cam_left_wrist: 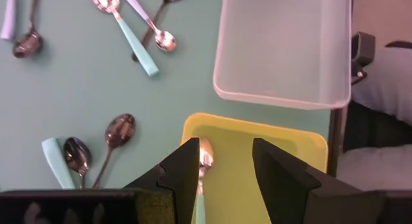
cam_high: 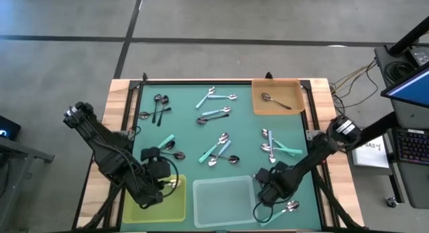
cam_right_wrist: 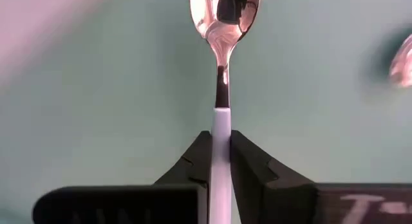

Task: Sort silverware by color (type)
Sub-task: Put the blue spoon into the transparent bin, then put the green spoon into the yellow bin

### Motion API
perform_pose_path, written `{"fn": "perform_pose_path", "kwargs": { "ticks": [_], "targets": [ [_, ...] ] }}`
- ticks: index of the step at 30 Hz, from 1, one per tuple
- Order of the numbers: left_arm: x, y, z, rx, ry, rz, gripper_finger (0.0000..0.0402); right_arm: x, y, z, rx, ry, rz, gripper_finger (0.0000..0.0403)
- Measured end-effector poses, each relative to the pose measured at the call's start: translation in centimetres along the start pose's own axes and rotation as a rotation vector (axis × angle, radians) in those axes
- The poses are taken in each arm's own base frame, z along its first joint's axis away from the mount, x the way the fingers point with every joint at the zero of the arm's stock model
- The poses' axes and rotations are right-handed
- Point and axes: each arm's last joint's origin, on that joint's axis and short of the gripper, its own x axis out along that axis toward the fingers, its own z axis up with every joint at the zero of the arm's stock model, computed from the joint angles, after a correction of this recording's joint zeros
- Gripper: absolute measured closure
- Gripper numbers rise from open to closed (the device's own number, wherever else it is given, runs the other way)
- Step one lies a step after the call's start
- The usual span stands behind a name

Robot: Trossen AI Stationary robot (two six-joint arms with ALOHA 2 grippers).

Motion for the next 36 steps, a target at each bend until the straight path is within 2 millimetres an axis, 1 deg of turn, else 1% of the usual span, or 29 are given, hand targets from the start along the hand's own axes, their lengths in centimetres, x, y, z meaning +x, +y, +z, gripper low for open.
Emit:
{"fn": "perform_pose_path", "kwargs": {
  "ticks": [2,4,5,8,10,11,13,16,21,24,29,33,36],
  "targets": [
    [0.0,0.0,0.0,0.0,-0.013,0.01,0.0272,-2.3,-0.1,0.3,0.016,-0.071,0.0,0.0379],
    [0.0,0.1,0.1,0.0,-0.025,0.019,0.0272,-3.9,-0.7,0.4,0.018,-0.135,-0.051,0.0379],
    [0.0,0.1,0.1,0.0,-0.032,0.024,0.0272,-4.7,-0.5,0.7,0.014,-0.194,-0.037,0.0379],
    [0.0,0.1,0.1,0.0,-0.046,0.035,0.0272,-6.9,1.0,1.7,-0.042,-0.376,0.079,0.038],
    [0.0,0.1,0.1,0.0,-0.049,0.037,0.0272,-8.0,2.2,2.3,-0.107,-0.477,0.173,0.038],
    [0.0,0.1,0.1,-0.001,-0.049,0.037,0.0272,-8.2,3.1,2.7,-0.131,-0.521,0.23,0.038],
    [0.0,0.1,0.1,-0.009,-0.049,0.037,0.0272,-7.8,4.5,3.3,-0.185,-0.577,0.298,0.038],
    [0.0,0.1,0.1,-0.02,-0.044,0.033,0.0272,-6.6,6.1,4.0,-0.24,-0.606,0.353,0.038],
    [0.0,0.1,0.0,-0.019,-0.021,0.023,0.0272,-3.5,6.8,4.7,-0.262,-0.525,0.319,0.038],
    [0.1,0.1,0.0,-0.019,-0.007,0.018,0.0272,-2.6,6.9,5.1,-0.254,-0.514,0.297,0.0362],
    [0.5,0.2,-0.3,-0.015,0.004,0.034,0.0272,-2.8,6.9,5.3,-0.248,-0.518,0.303,0.0302],
    [0.8,0.3,-0.6,-0.009,0.014,0.046,0.0272,-4.0,6.5,5.2,-0.25,-0.521,0.327,0.0264],
    [0.8,0.2,-0.5,-0.012,0.01,0.041,0.0272,-4.8,5.4,4.7,-0.229,-0.407,0.316,0.025]
  ]
}}
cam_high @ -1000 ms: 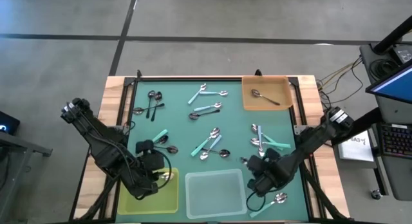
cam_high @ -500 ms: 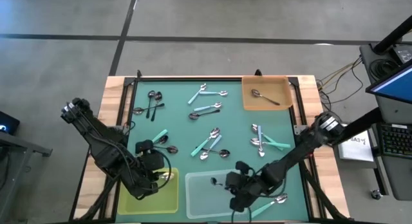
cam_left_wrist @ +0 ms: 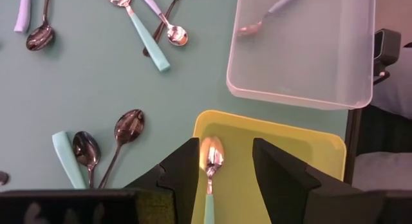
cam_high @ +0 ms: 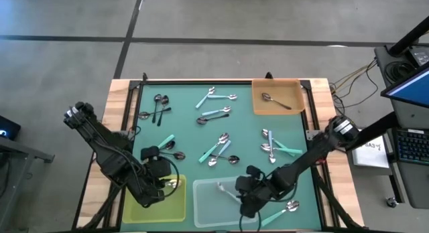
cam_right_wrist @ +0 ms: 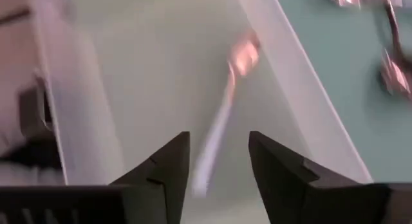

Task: Sort silverware by color (type)
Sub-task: Put the green spoon into the yellow bin

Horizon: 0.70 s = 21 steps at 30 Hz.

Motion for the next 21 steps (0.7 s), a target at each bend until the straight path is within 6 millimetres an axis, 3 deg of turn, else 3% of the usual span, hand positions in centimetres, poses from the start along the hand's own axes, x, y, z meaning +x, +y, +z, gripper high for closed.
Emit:
{"fn": "perform_pose_path", "kwargs": {
  "ticks": [5,10,15,21],
  "targets": [
    [0.0,0.0,0.0,-0.002,-0.002,-0.003,0.0272,-2.6,-1.1,-2.5,0.111,0.261,-0.118,0.0255],
    [0.0,0.0,0.0,-0.002,-0.008,-0.001,0.0272,-3.7,1.0,-6.7,0.055,0.489,-0.022,0.027],
    [0.0,0.0,0.1,0.02,-0.03,0.015,0.0272,-4.7,3.3,-10.5,-0.142,0.466,0.076,0.0275],
    [0.1,0.1,0.3,0.017,-0.053,0.034,0.0272,-4.6,3.4,-12.4,-0.287,0.387,0.053,0.0275]
  ]
}}
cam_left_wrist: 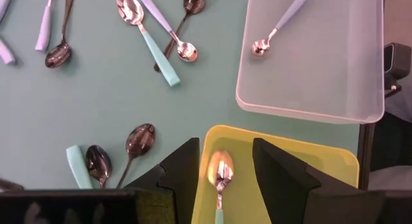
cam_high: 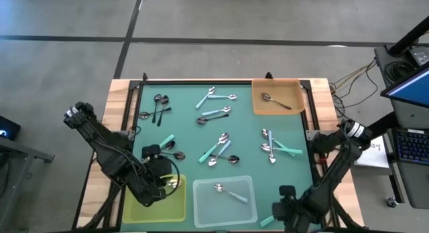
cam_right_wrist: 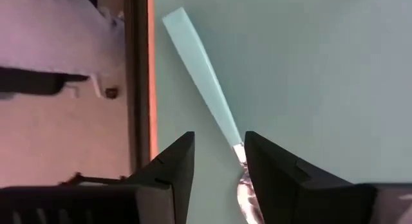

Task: Sort silverware by color (type)
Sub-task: Put the green spoon into the yellow bin

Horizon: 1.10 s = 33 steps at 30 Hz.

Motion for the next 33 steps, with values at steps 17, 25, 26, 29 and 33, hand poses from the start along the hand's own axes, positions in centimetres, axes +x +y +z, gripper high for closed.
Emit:
{"fn": "perform_pose_path", "kwargs": {
  "ticks": [17,25,26,29,33],
  "targets": [
    [0.0,0.1,0.1,0.003,0.0,0.003,0.0272,6.2,0.1,-0.5,-0.243,0.113,-0.066,0.0275],
    [0.0,0.1,0.3,-0.006,-0.063,0.04,0.0272,7.9,-1.0,0.3,0.019,0.155,-0.129,0.0301],
    [0.0,0.1,0.3,-0.006,-0.066,0.043,0.0272,7.8,-1.1,0.4,0.046,0.157,-0.133,0.0312],
    [0.1,0.2,0.3,-0.006,-0.07,0.046,0.0272,7.2,-1.5,0.6,0.109,0.164,-0.142,0.0359],
    [0.1,0.2,0.5,-0.009,-0.111,0.071,0.0272,6.0,-2.6,0.7,0.155,0.2,-0.194,0.0375]
  ]
}}
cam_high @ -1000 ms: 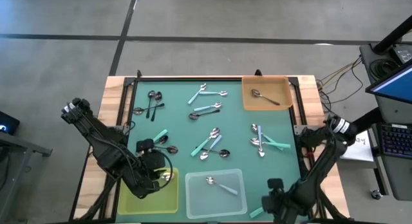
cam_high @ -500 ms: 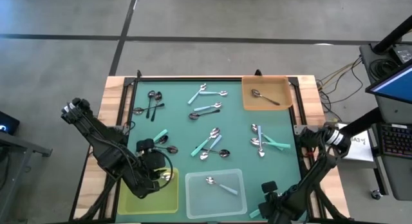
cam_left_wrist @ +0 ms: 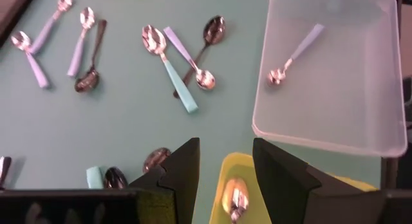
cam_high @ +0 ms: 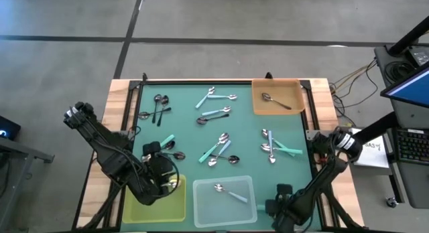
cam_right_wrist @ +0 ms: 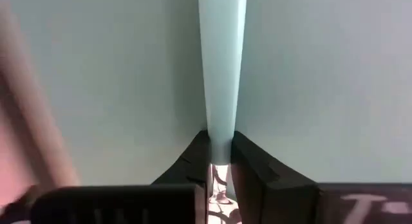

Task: Sort silverware by color (type)
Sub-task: Put the green spoon into the yellow bin

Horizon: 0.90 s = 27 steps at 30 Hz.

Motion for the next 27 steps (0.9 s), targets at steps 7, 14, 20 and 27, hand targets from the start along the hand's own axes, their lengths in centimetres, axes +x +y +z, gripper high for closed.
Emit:
{"fn": "perform_pose_path", "kwargs": {
  "ticks": [7,14,20,27],
  "targets": [
    [1.4,-0.4,-0.2,-0.011,-0.129,0.047,0.0272,-4.3,-4.9,-0.6,0.155,-0.054,-0.305,0.0375],
    [6.0,-2.2,-1.8,0.111,-0.32,-0.026,0.0272,-9.5,-7.9,2.1,0.366,-0.772,-0.385,0.0375],
    [8.7,-2.7,-1.6,0.08,-0.691,-0.058,0.0272,-10.6,-8.0,6.8,0.313,-1.108,-0.49,0.0375],
    [10.2,-1.0,-2.1,-0.07,-1.043,-0.053,0.0272,-9.8,-7.2,12.4,0.189,-1.216,-0.671,0.0375]
  ]
}}
